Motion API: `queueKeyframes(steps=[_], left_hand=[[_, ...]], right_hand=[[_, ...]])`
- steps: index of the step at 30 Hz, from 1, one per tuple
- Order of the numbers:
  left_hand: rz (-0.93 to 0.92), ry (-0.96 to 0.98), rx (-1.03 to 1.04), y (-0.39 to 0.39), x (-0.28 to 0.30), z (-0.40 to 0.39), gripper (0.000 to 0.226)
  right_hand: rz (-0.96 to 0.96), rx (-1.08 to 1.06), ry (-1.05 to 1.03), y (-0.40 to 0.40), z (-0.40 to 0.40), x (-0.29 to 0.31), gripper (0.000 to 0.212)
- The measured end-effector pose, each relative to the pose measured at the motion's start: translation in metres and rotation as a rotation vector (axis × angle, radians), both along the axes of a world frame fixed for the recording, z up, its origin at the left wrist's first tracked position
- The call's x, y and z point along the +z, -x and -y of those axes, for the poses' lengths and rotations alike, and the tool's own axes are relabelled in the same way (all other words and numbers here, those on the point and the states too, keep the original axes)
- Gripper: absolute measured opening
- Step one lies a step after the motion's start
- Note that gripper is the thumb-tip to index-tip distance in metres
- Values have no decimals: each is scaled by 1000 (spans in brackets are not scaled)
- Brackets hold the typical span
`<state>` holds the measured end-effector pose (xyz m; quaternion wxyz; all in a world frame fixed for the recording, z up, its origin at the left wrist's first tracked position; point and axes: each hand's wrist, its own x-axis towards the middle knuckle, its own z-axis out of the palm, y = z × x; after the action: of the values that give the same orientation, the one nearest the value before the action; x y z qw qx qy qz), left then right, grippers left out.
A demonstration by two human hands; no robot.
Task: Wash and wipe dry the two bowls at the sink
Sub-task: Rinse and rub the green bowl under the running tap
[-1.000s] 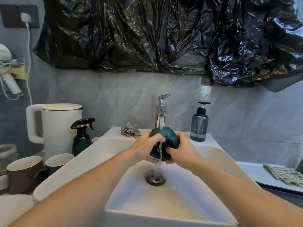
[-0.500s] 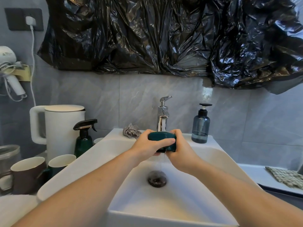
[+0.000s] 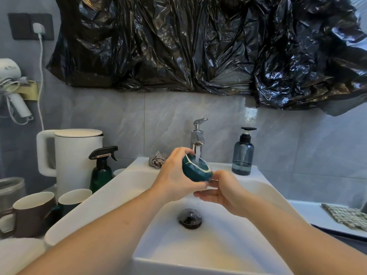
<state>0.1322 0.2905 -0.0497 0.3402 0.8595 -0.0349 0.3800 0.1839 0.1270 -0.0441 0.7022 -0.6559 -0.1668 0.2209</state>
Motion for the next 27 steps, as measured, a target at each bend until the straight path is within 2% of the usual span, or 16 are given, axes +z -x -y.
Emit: queueKeyframes(steps=[6, 8, 12, 16, 21, 25, 27], left_hand=[[-124, 38, -47, -4, -1, 2, 109], [-199, 116, -86, -4, -3, 3, 111], [-339, 412, -178, -11, -7, 1, 91], [-534, 569, -186, -10, -6, 3, 34], [-490, 768, -220, -3, 1, 6, 29], [-486, 878, -261, -5, 3, 10, 34], [-492, 867, -248, -6, 4, 12, 34]], right_hand=[[-72, 49, -66, -6, -2, -4, 33], [-81, 62, -71, -5, -4, -6, 31], [5, 7, -66, -8, -3, -4, 29], [138, -53, 21, -6, 0, -3, 47], [355, -62, 136, -2, -3, -3, 66], [544, -108, 239, -5, 0, -3, 63], [677, -119, 313, -7, 2, -6, 61]])
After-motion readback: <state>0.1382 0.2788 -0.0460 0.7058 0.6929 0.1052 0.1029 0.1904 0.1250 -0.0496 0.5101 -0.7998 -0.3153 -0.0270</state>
